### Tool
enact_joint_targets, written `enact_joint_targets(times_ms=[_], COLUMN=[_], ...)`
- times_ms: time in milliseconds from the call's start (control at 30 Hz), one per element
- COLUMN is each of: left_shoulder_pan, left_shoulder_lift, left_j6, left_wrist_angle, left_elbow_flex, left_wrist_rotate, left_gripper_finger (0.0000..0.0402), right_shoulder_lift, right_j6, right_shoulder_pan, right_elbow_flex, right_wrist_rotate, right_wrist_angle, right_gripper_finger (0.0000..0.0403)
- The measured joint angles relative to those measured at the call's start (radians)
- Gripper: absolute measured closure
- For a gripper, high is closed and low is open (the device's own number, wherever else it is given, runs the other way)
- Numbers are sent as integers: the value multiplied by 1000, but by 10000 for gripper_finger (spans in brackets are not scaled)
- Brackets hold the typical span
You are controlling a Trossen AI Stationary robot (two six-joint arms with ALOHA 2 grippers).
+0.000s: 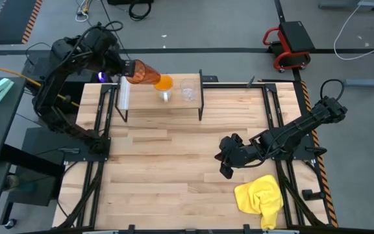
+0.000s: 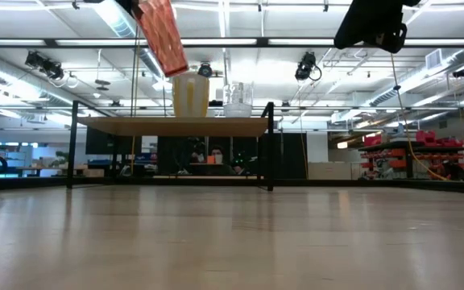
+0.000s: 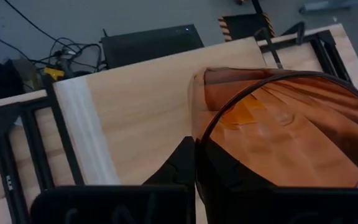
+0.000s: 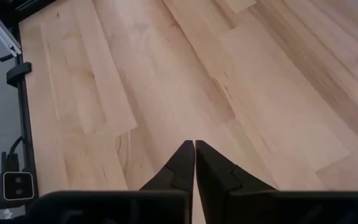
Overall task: Stack small to large cups/mugs on shelf
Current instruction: Put the orange cup on the shelf
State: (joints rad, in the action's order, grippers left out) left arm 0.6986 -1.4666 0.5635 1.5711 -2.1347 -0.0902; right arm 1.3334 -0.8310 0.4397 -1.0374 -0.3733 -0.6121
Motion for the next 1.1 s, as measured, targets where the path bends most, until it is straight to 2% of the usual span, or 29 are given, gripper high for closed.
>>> enact_joint_targets(times_ms=[267, 567, 867, 1100], left_shoulder_pan=[46, 95, 97, 97], left_shoulder_lift=[18, 14, 14, 15], left_j6=[12, 53, 49, 48], left_wrist_angle=[0, -1, 1, -2], left_elbow_flex=[0, 5, 135, 179], left_wrist_rotate=[-48, -51, 2, -4], left_gripper_finger=[390, 390, 390, 390], right_shoulder_lift=[0, 0, 0, 0], right_j6=[0, -4, -5, -5], right_shoulder_pan=[-1, -1, -1, -1], right_elbow_flex=[0, 0, 0, 0], right_wrist_rotate=[-19, -19, -19, -19], right_wrist_angle=[0, 0, 0, 0], right_gripper_finger=[387, 388, 388, 388])
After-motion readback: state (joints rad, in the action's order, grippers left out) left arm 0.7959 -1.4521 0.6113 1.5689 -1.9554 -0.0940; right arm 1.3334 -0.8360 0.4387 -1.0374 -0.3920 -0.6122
